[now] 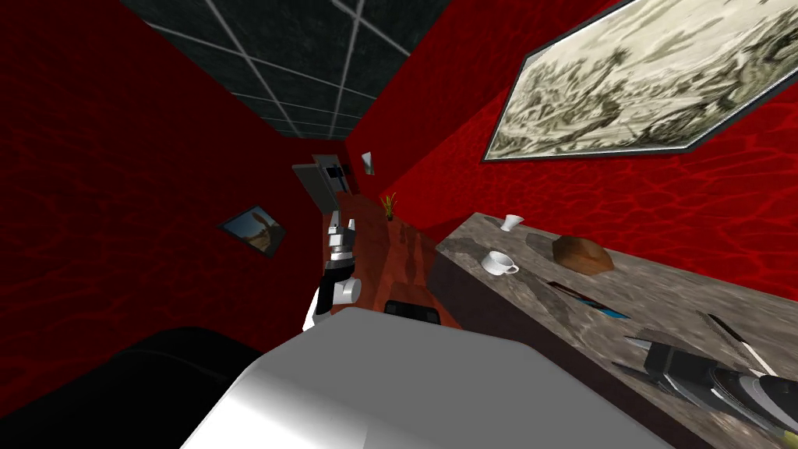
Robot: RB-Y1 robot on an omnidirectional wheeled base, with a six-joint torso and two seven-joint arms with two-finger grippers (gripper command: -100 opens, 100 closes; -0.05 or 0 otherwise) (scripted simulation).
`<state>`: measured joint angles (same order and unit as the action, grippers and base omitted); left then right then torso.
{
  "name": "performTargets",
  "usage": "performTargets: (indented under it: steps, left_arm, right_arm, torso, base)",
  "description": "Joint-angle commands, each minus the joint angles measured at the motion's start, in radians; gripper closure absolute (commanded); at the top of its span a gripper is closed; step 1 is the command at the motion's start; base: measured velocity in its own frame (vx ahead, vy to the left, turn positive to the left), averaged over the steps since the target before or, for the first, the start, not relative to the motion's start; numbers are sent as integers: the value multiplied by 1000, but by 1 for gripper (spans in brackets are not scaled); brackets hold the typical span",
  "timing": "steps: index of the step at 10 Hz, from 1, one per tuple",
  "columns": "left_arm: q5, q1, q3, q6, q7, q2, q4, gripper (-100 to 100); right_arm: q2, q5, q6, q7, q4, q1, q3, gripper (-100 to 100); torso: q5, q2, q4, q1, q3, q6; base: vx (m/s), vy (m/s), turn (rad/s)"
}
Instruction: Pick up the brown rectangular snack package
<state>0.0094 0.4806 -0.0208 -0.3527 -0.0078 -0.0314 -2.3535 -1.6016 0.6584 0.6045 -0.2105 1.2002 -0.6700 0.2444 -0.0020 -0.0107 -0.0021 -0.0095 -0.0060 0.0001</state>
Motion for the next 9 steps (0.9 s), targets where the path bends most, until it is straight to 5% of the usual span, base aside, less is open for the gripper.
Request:
performTargets:
  steps: [1, 6, 7, 8, 9]
  left_arm:
    - [0, 0, 0, 0, 0, 0, 0, 0]
    - [0, 0, 0, 0, 0, 0, 0, 0]
    - [0, 0, 0, 0, 0, 0, 0, 0]
    - [0, 0, 0, 0, 0, 0, 0, 0]
    - [0, 0, 0, 0, 0, 0, 0, 0]
  right_arm:
    - [-38, 9, 8, -1, -26, -18, 5, -100]
    - [-83, 32, 15, 6, -55, -27, 29, -100]
    - [-86, 32, 13, 7, -54, -28, 29, 0]
    - [-53, 40, -5, -4, -62, -24, 40, -100]
    - [-40, 43, -12, -8, -65, -22, 45, -100]
  torso:
    - [0, 0, 0, 0, 0, 0]
    - [0, 2, 0, 0, 1, 0]
    - [0, 6, 1, 4, 3, 2]
    - [1, 9, 2, 8, 5, 2]
    - [1, 9, 2, 9, 5, 1]
  base:
    - [175, -136, 238]
    - [103, -117, 139]
    - [10, -15, -3]
    - [18, -15, 86]
    - [23, -18, 75]
